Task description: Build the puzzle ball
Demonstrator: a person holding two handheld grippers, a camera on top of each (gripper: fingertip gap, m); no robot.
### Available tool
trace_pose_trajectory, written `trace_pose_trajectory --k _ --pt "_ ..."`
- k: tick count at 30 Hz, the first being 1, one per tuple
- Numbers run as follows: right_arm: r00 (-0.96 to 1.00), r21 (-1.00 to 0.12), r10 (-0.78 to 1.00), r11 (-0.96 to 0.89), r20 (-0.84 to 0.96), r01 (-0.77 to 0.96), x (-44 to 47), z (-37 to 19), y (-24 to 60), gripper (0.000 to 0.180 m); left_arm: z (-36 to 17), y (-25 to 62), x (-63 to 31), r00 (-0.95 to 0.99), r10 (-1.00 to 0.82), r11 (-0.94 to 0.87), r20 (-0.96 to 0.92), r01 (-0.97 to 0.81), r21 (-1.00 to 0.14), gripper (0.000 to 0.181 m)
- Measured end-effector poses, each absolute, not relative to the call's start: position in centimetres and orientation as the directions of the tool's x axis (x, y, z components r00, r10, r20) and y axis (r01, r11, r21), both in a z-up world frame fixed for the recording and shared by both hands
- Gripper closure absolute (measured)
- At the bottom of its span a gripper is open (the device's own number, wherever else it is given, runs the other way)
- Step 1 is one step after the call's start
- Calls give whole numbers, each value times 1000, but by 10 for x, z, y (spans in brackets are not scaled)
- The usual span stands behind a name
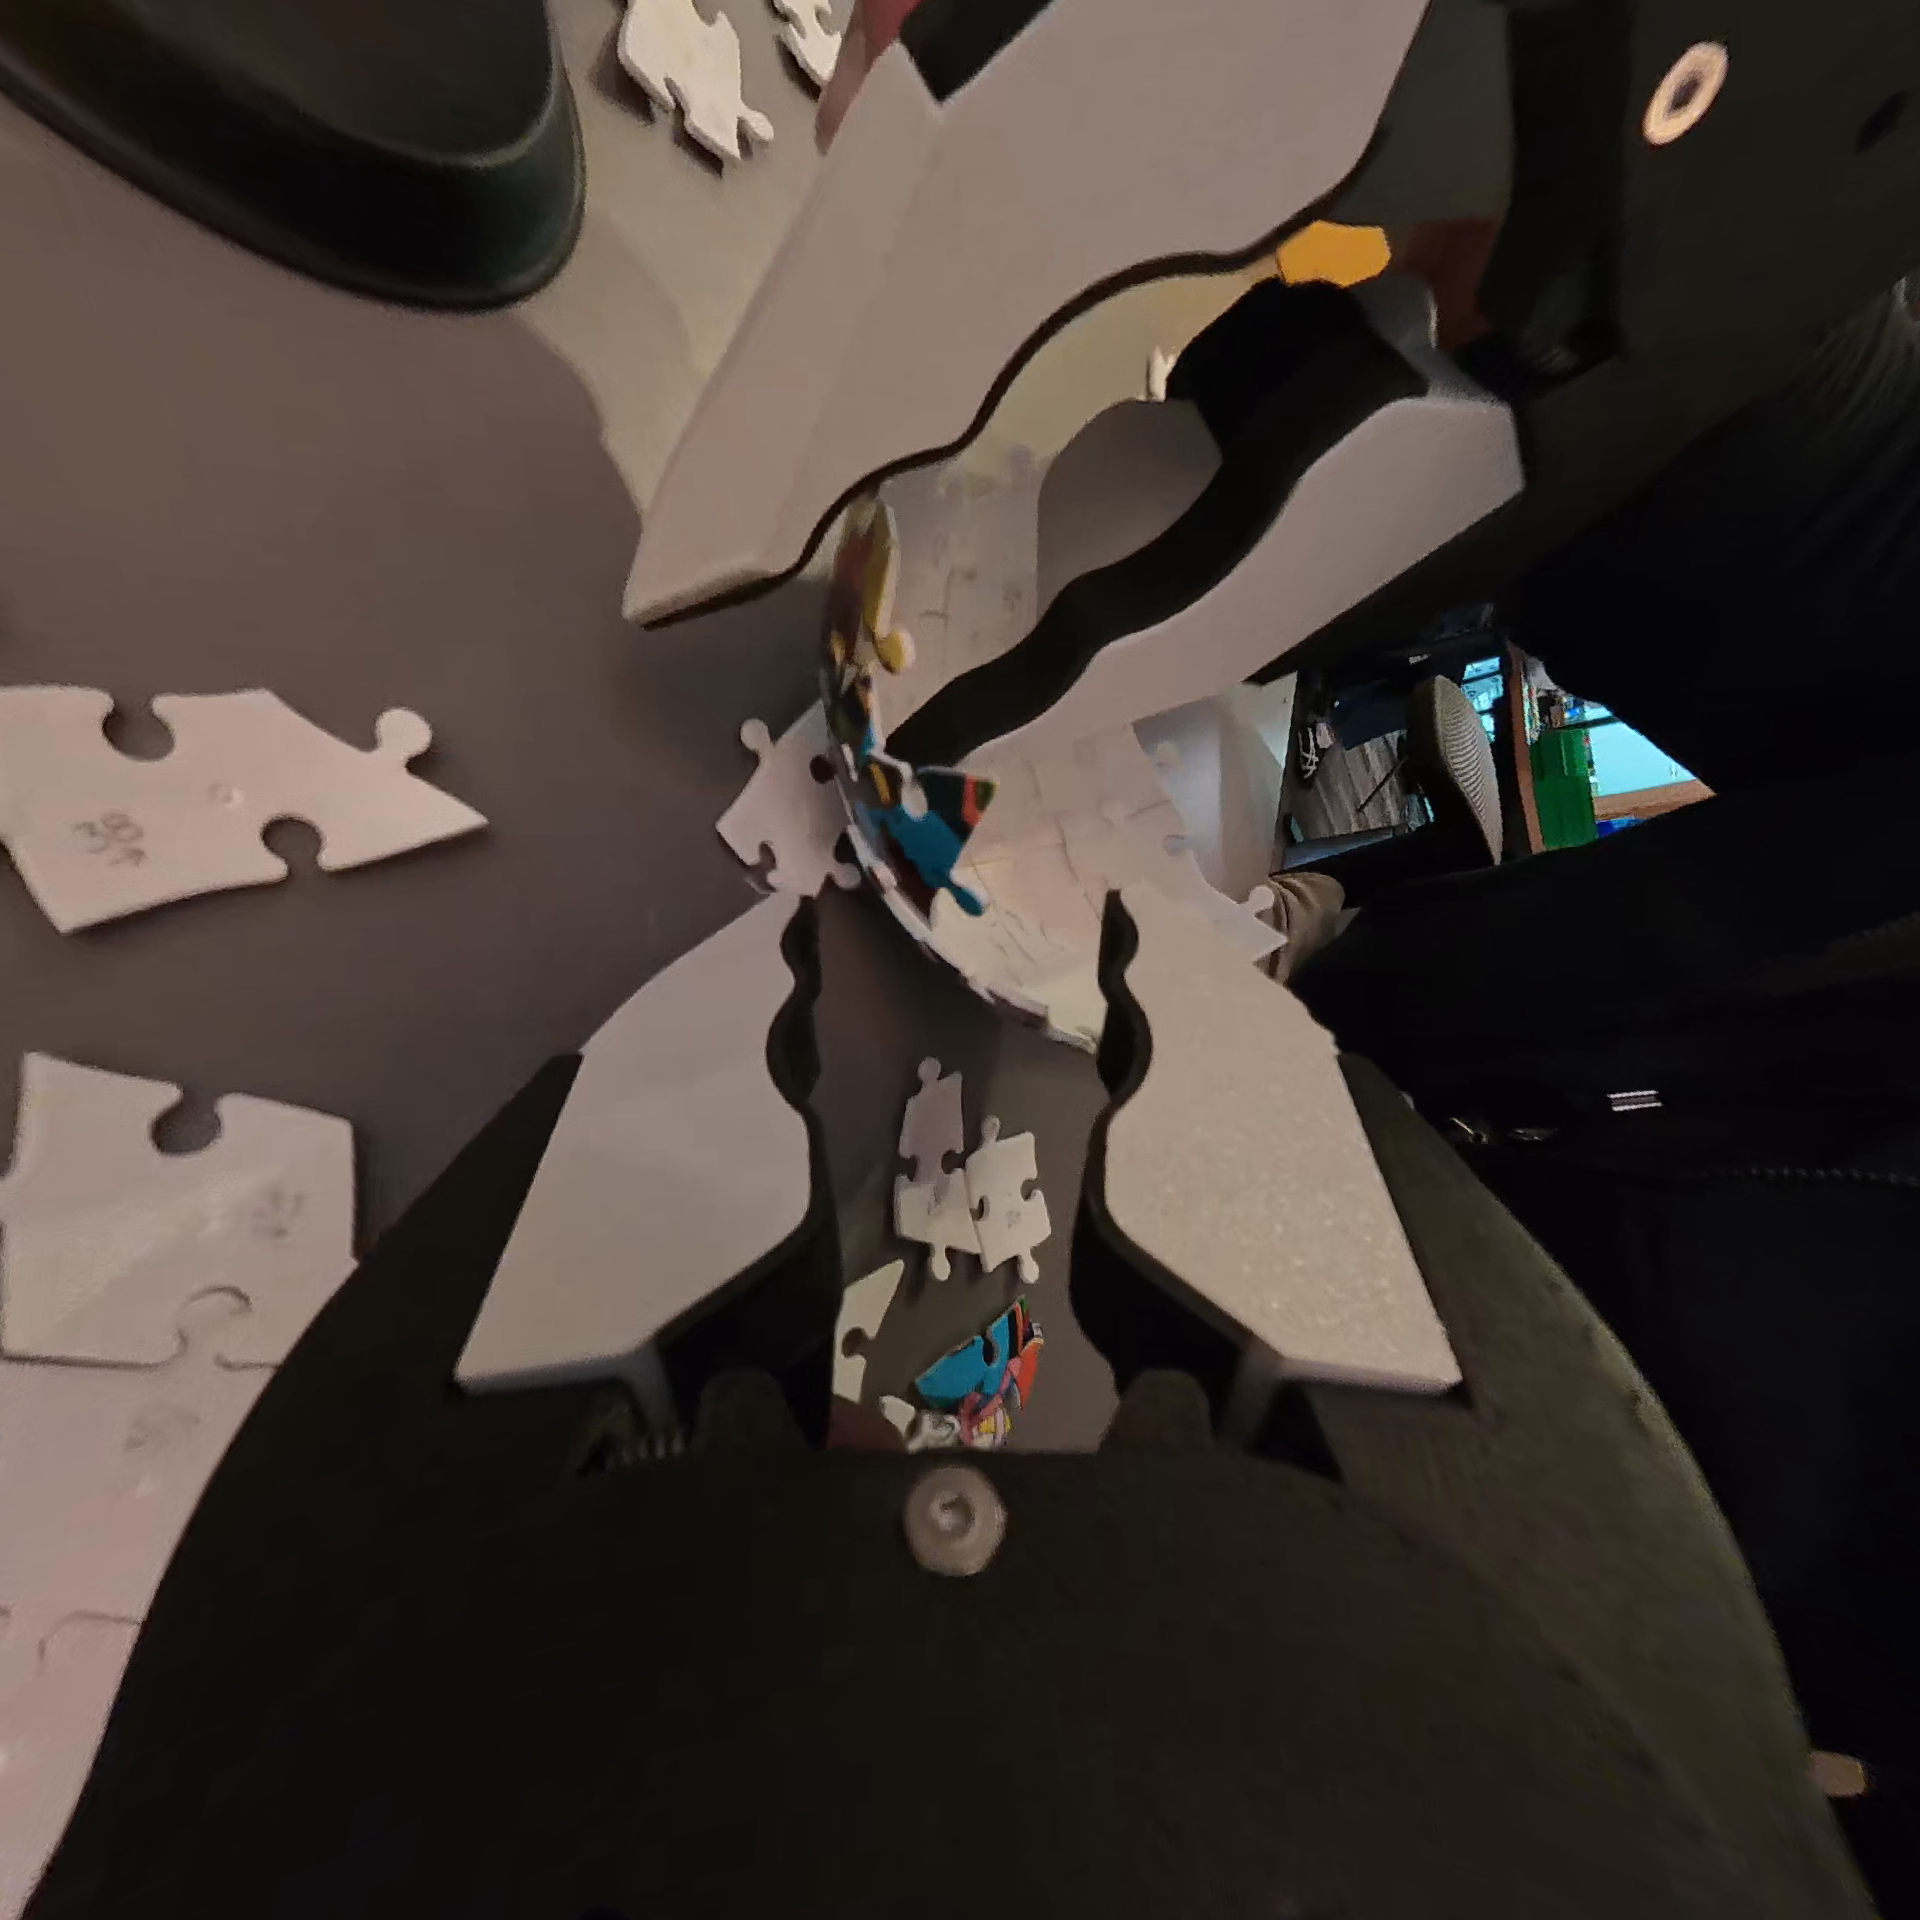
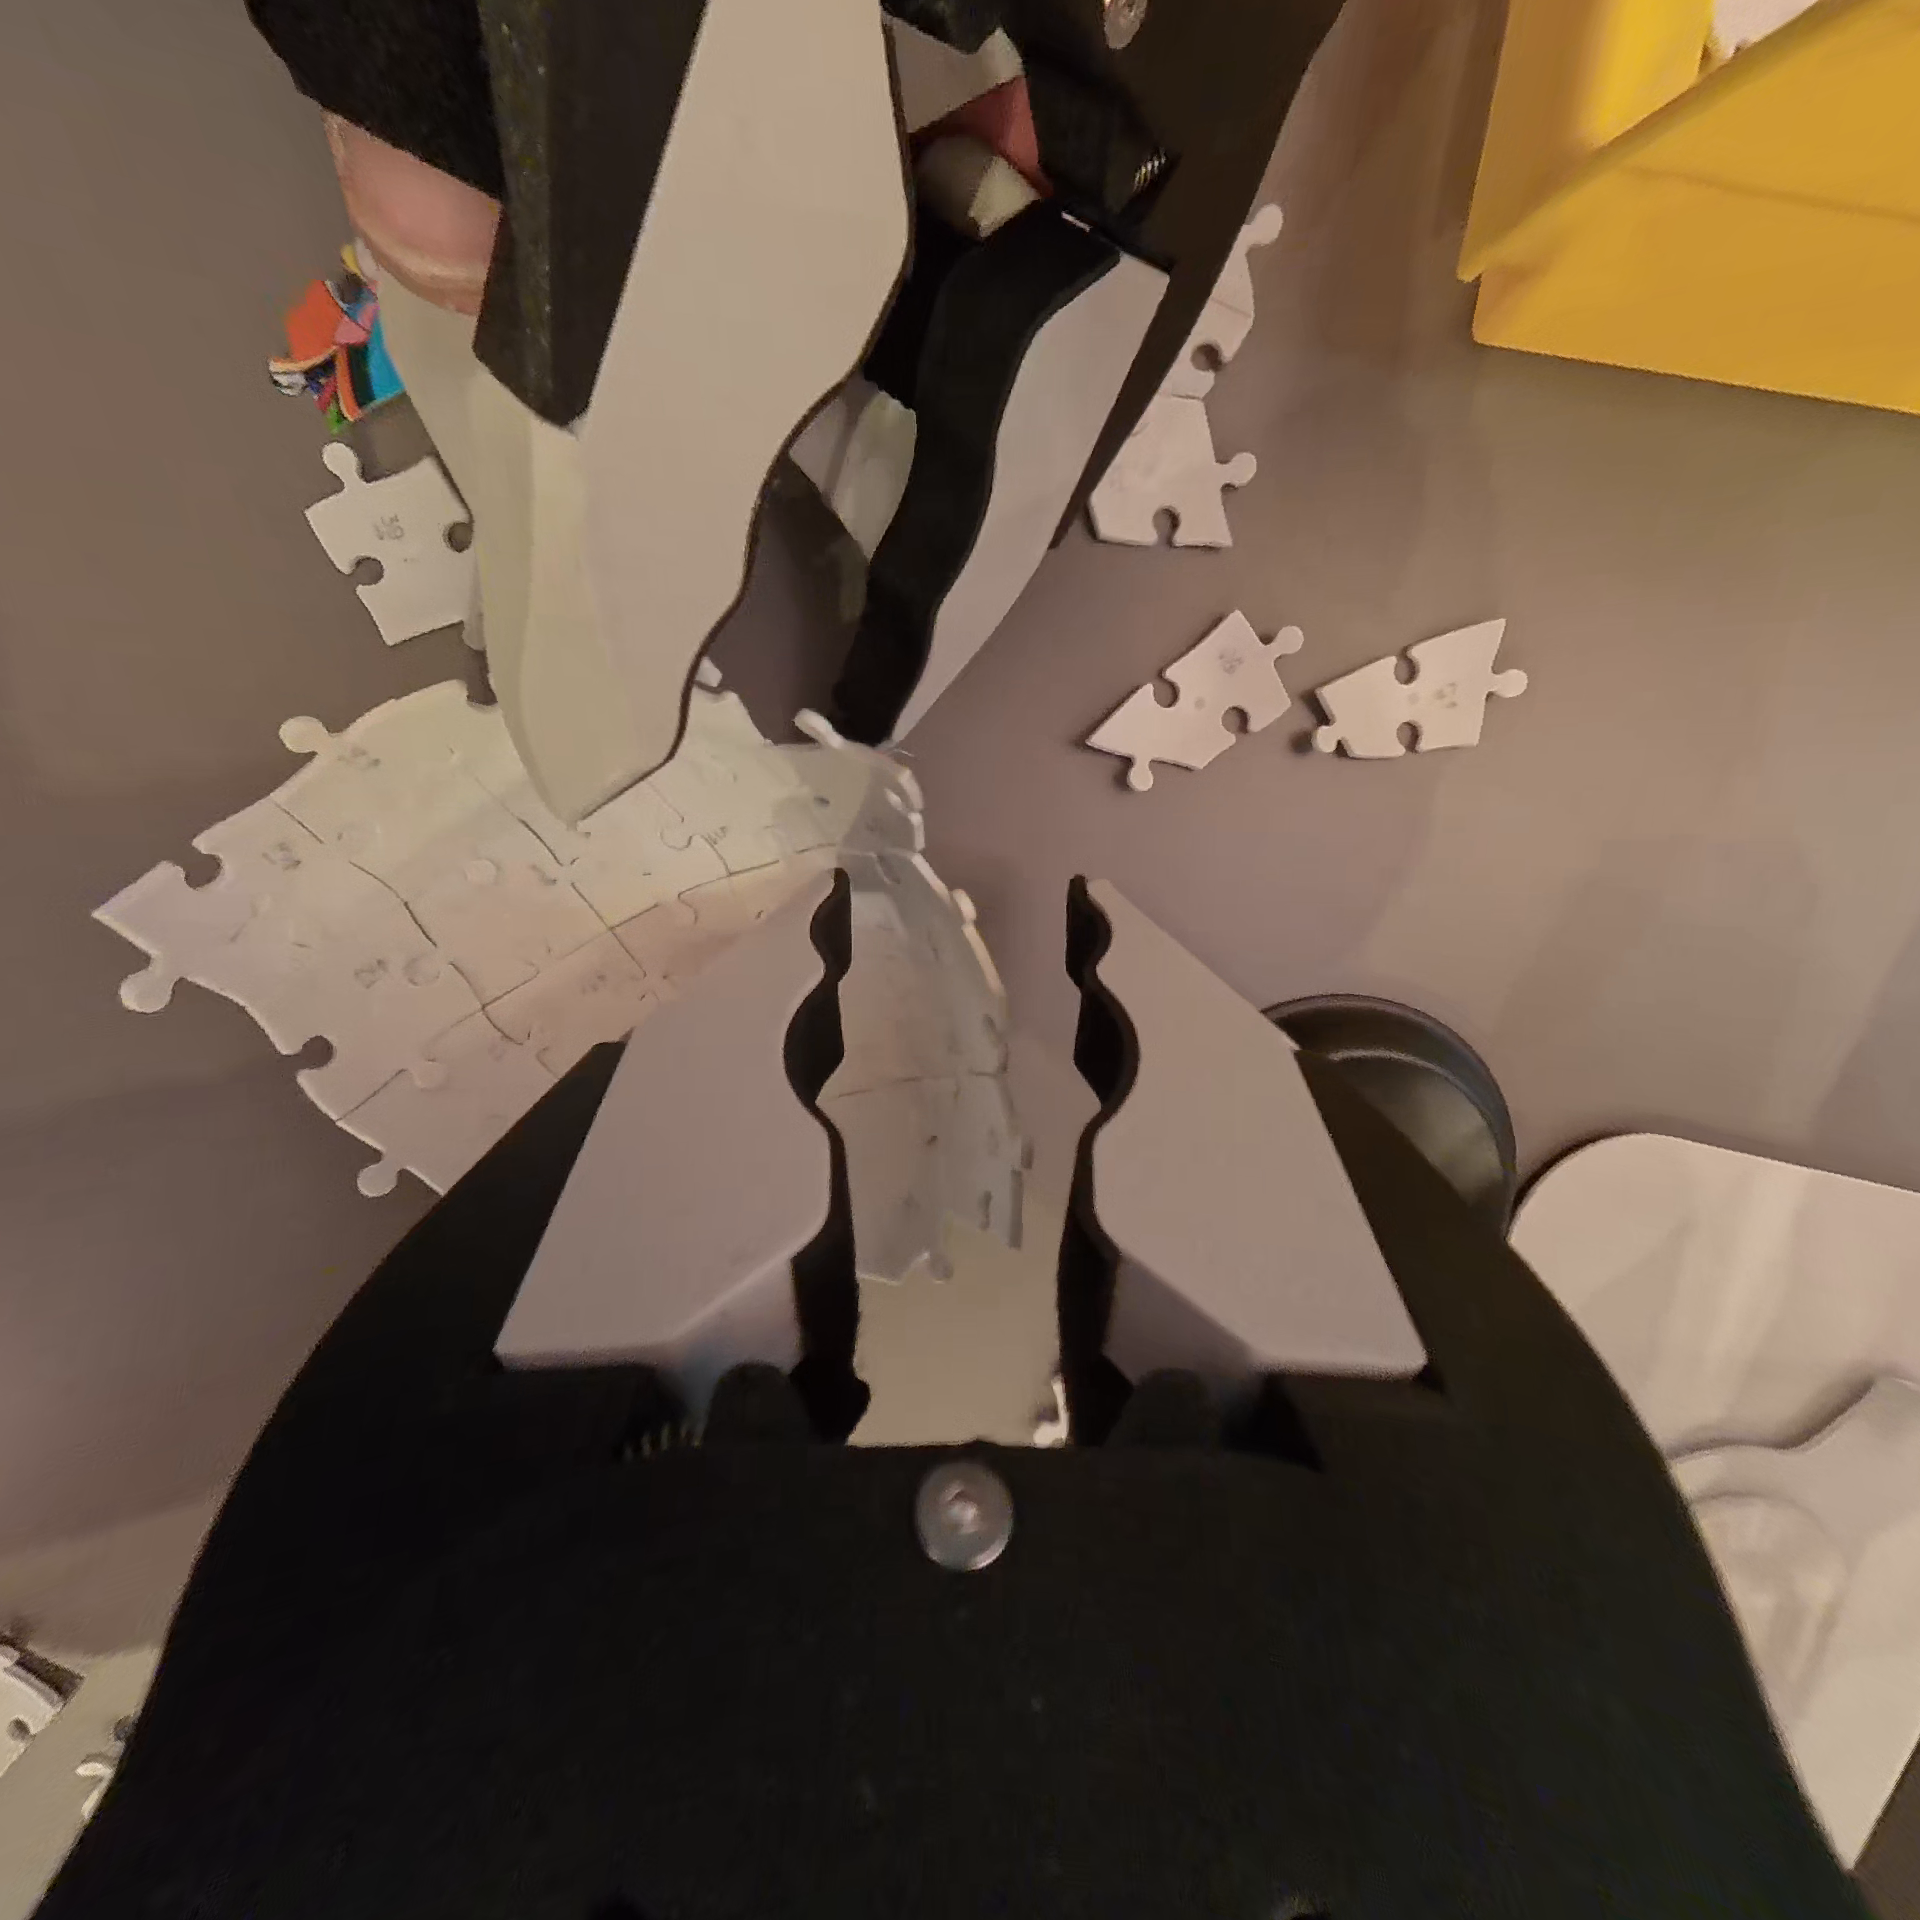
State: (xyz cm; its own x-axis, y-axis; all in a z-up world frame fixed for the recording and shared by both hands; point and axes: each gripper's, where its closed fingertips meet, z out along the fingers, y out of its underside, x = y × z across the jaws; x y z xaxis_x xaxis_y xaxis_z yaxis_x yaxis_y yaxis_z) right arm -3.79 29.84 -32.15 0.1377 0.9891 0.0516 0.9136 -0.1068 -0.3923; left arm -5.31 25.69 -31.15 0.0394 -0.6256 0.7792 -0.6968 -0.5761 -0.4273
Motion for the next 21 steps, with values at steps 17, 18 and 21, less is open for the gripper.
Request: trace_pose_trajectory --k 17,18,21 --pt "132 -418 991 -115 14 901 -47 -320 295 140 -307 244 -54 -23 -591 -586 806 -674 -449 143" --pt "136 -417 991 -119 11 901 -47 -320 295 140 -307 244 -54 -22 -592 -586 806 -674 -449 143" --pt "132 -413 991 -111 24 904 -48 -320 296 139 -308 244 -54 -21 -592 -585 806 -676 -448 143"
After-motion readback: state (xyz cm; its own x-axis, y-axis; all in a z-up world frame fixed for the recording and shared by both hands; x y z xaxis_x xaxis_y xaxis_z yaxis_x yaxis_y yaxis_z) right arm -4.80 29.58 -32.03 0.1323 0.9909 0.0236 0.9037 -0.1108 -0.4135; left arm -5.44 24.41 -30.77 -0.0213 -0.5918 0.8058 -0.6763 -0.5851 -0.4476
